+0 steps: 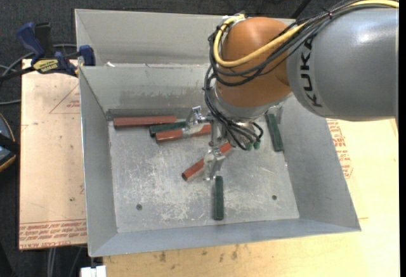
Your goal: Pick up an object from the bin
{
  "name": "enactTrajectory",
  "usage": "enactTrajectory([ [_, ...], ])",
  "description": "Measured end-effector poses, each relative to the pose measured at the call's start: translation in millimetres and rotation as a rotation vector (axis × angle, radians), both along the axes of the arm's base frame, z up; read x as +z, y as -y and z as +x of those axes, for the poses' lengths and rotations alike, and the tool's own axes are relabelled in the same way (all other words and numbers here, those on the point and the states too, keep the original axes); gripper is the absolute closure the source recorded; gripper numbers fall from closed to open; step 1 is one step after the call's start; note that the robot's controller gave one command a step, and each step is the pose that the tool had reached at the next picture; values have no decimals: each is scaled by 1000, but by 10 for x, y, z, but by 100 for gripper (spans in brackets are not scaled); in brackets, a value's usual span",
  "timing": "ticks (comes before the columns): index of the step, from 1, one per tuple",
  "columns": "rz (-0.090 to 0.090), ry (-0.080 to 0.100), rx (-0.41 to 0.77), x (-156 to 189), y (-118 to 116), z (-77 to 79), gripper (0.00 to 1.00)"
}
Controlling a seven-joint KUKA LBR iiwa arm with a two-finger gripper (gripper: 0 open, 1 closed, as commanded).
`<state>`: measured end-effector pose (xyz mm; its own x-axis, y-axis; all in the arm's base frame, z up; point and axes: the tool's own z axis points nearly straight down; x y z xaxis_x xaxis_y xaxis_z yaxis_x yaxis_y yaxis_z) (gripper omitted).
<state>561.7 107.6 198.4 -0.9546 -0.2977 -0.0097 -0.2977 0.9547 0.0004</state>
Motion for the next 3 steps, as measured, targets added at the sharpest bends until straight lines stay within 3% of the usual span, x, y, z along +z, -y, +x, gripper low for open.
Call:
enactTrajectory([
  [1, -2, -1, 38, -200, 65, 44, 0],
  [2, -3, -14, 161, -244, -28, 325, 0],
  [3, -2, 4, 199, -551, 193, 332, 0],
])
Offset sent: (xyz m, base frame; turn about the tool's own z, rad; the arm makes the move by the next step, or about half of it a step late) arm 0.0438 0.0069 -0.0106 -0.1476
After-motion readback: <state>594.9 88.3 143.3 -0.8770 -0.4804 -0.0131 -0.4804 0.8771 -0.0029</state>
